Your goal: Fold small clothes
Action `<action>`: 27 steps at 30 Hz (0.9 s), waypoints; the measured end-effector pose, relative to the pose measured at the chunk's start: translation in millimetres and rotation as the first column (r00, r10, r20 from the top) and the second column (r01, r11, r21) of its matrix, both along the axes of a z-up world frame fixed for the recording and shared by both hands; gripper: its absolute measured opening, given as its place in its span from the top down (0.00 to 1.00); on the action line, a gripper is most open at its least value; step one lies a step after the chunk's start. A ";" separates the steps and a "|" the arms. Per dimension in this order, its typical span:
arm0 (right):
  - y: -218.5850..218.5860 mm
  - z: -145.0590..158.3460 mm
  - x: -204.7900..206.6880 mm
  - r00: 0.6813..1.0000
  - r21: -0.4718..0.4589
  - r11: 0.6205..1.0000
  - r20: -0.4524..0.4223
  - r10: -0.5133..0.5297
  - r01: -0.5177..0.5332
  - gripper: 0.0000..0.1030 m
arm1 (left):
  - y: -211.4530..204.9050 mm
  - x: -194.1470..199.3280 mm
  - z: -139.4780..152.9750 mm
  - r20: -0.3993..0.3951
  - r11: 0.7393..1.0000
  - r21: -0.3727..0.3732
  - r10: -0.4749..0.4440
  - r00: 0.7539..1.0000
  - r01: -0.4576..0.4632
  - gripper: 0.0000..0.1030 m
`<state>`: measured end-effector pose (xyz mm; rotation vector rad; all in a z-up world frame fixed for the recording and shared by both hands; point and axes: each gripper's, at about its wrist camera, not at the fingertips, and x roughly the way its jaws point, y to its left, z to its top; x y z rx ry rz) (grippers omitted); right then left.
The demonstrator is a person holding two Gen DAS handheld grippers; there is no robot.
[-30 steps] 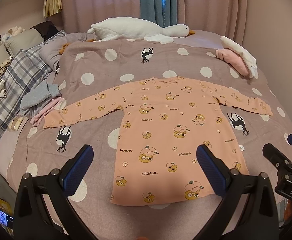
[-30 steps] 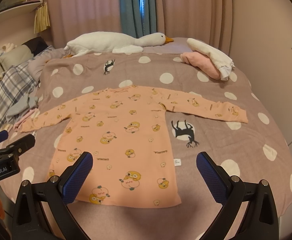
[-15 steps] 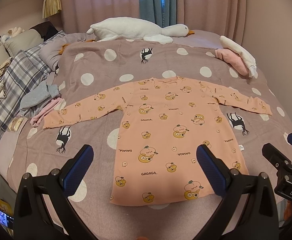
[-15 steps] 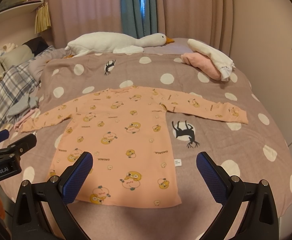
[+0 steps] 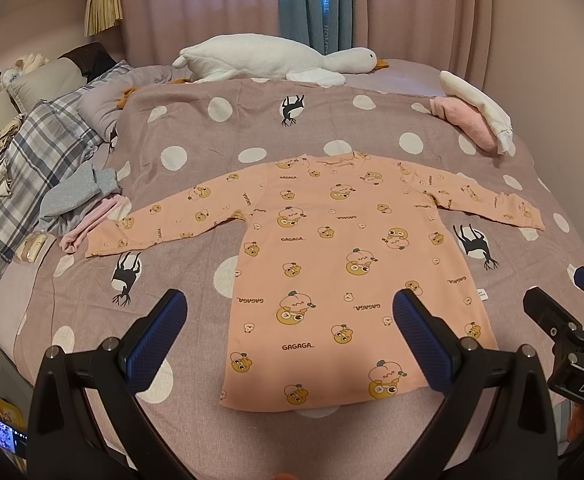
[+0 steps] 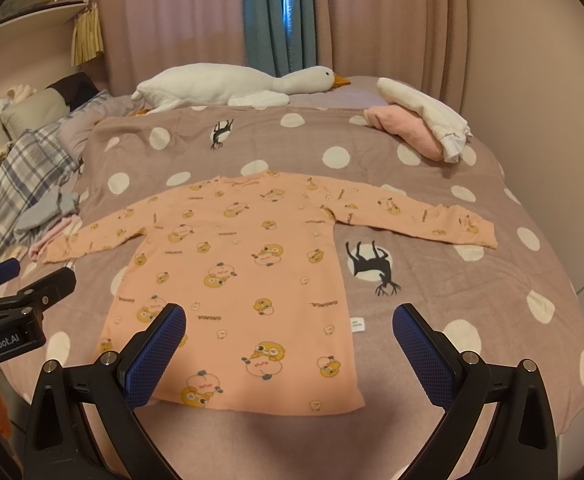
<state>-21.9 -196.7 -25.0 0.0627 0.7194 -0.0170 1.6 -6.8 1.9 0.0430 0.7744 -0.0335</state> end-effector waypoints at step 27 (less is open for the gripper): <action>-3.1 -4.0 1.5 1.000 0.012 1.000 -0.017 -0.013 0.014 0.01 | -10.5 6.1 -10.2 -0.020 1.000 0.015 -0.013 1.000 0.013 0.00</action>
